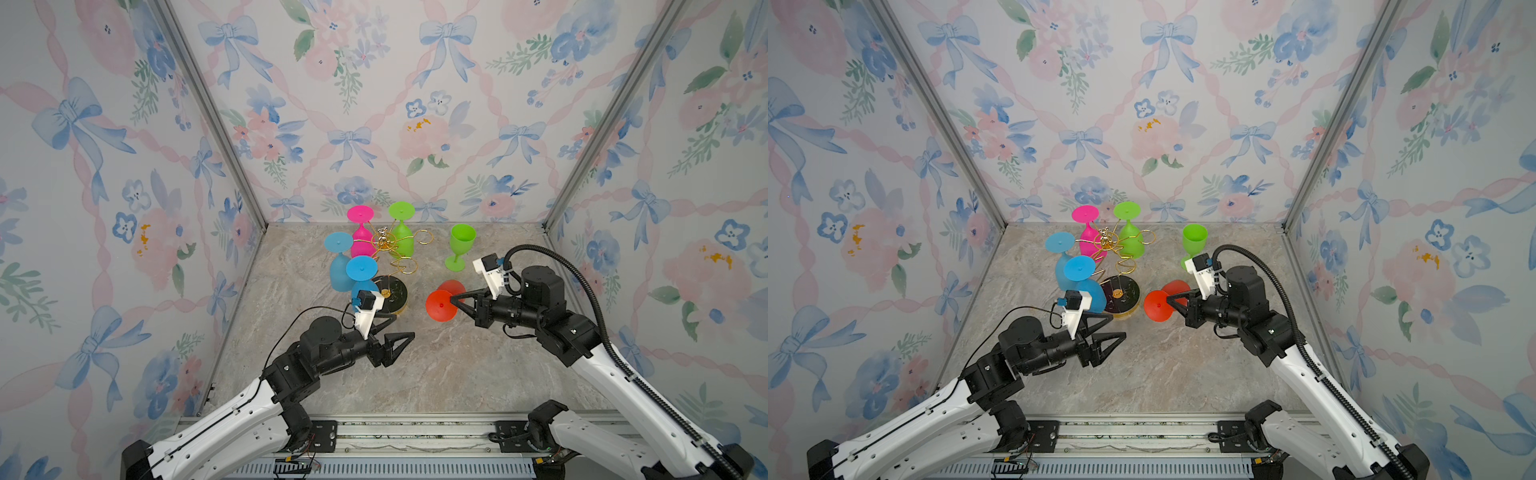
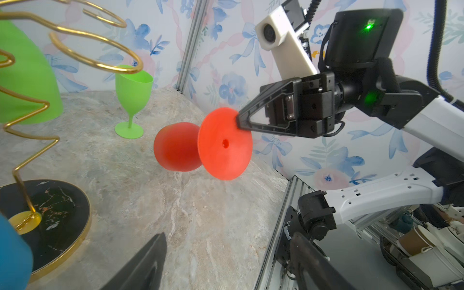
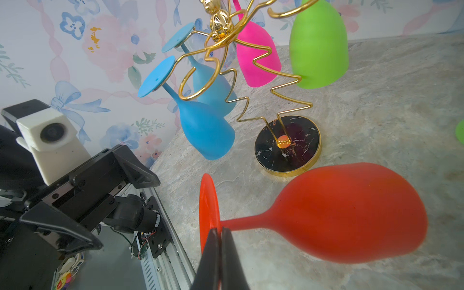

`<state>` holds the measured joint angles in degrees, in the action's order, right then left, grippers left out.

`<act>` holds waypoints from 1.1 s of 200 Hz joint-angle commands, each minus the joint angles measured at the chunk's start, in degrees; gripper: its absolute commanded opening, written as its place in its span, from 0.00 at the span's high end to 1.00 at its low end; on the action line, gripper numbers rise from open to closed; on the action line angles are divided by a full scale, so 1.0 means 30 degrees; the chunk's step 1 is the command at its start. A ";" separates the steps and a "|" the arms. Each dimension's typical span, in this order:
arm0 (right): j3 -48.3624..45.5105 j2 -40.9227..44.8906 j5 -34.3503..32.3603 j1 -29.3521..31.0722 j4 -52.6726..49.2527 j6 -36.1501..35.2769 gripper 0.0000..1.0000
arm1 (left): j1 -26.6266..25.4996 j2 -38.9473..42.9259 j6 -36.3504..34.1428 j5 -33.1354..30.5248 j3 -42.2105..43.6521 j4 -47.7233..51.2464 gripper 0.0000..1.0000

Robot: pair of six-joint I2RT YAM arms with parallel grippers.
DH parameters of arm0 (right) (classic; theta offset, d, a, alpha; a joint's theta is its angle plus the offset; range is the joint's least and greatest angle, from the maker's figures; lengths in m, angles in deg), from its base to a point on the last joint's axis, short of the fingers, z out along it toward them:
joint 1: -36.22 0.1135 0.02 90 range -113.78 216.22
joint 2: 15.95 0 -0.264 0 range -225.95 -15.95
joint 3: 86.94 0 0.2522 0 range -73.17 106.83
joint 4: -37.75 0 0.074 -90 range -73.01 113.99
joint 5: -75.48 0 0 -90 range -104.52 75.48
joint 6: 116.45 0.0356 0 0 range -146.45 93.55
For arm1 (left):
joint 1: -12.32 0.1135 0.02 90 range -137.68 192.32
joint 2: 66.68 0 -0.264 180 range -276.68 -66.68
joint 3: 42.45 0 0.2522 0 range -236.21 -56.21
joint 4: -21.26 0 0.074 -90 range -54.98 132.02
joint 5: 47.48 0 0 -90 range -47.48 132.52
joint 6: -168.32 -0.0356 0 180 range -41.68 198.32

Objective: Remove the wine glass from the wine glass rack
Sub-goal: 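Pull the red glass off the rack with the right gripper while the left gripper approaches, then close the left gripper on the red glass's foot beside the right gripper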

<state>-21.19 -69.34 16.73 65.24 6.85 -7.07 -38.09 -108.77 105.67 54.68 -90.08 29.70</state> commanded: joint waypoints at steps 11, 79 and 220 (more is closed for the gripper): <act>-0.0663 0.1043 -0.0682 0.0744 0.1512 -0.0977 1.00 | -0.0305 -0.1225 0.1193 0.0445 0.0125 -0.3353 0.26; -0.1489 0.2113 -0.1215 0.2007 0.2720 -0.1591 1.00 | -0.0568 -0.4024 0.2239 0.1863 -0.0960 -0.4545 0.39; -0.2913 0.2789 -0.0759 0.2483 0.4952 -0.0966 1.00 | -0.0657 -0.4438 0.3027 0.3240 -0.1562 -0.5636 0.62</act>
<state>-28.60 -61.21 14.15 72.01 19.41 -10.37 -39.80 -121.84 114.13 61.02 -92.46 16.41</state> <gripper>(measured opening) 0.046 0.395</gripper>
